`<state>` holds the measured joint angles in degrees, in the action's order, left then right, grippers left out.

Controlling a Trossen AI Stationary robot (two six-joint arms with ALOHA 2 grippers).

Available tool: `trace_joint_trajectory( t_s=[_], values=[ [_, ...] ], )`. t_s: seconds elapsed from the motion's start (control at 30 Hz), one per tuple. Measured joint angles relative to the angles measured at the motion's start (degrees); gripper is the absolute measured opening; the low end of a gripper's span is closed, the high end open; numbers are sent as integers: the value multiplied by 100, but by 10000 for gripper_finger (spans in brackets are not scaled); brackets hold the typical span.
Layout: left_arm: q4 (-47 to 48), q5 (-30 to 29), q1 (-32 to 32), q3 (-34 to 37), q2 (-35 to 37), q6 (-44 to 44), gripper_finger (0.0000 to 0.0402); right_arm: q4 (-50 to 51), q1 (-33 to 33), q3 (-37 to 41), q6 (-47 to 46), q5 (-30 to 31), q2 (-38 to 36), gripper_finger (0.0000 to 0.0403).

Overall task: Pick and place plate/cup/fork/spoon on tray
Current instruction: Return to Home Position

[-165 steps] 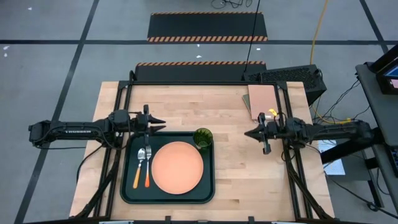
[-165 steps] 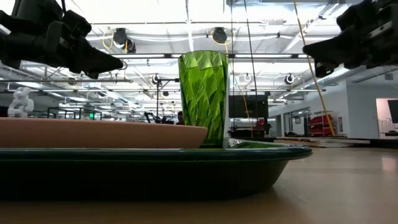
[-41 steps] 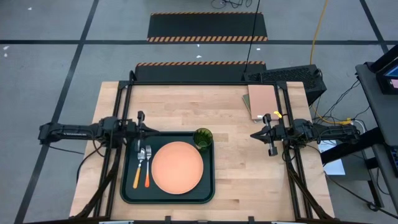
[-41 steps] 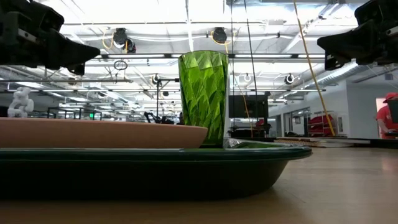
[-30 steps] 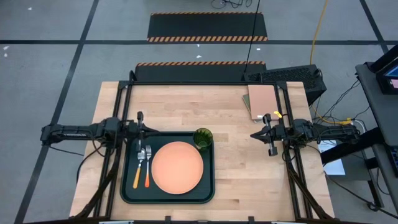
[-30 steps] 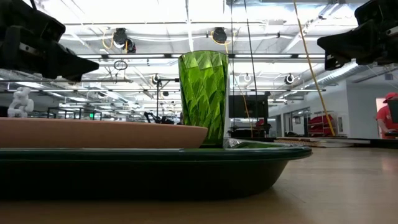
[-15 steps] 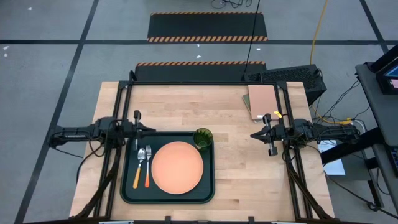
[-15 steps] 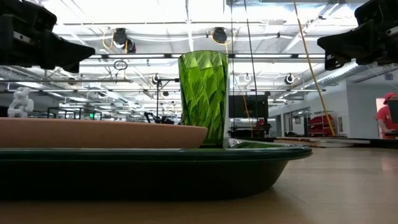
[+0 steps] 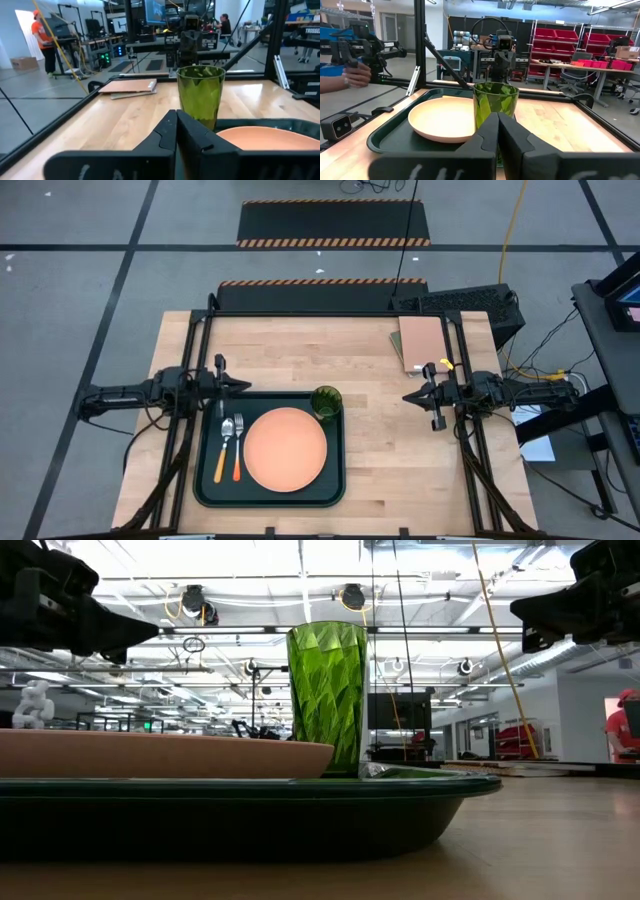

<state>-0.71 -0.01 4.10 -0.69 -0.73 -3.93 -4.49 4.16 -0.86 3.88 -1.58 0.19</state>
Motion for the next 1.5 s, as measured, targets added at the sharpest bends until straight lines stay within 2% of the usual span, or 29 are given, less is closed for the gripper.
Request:
trace_joint_trajectory(
  t_s=[0.23,0.7,1.03,1.5],
  values=[
    [0,-2,0,0,0,-21,26,1,0,0,0,0,0,0],
    [2,-5,0,0,0,-22,4,2,0,0,0,0,0,0],
    [2,-7,-1,2,0,-30,31,2,0,0,0,0,0,0],
    [4,-9,-2,4,0,-30,33,2,0,1,0,1,-1,0]
  ],
)
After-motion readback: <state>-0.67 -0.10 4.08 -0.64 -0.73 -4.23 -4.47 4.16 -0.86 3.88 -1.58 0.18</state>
